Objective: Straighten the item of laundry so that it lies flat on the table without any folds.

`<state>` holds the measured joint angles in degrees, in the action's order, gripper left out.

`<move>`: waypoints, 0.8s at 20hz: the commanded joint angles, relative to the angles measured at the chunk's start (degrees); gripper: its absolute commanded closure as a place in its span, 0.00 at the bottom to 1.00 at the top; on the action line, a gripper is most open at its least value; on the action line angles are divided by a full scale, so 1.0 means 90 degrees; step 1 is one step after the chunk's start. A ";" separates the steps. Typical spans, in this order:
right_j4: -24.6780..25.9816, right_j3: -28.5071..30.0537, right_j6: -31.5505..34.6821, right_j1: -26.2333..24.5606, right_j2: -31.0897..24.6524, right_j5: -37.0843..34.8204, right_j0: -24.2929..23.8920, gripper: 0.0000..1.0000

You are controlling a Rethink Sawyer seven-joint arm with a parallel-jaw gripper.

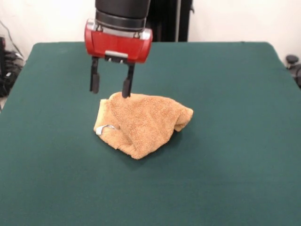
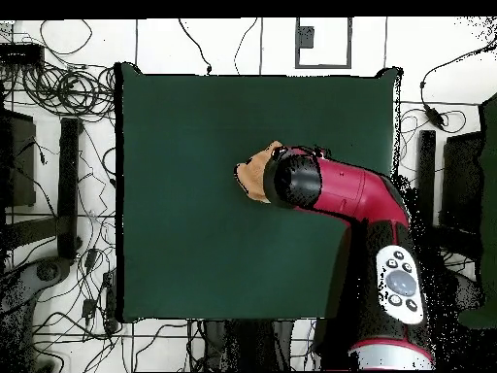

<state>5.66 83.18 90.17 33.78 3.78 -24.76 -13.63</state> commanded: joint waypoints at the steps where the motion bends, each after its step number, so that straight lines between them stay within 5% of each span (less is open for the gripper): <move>1: 0.0128 -0.0186 0.0741 -0.0474 -0.0438 0.0514 0.0052 0.00; 16: 0.0061 -0.0105 0.1035 -0.0873 -0.0321 0.0912 0.0233 0.00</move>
<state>6.59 81.80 90.17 28.83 3.79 -18.32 -13.28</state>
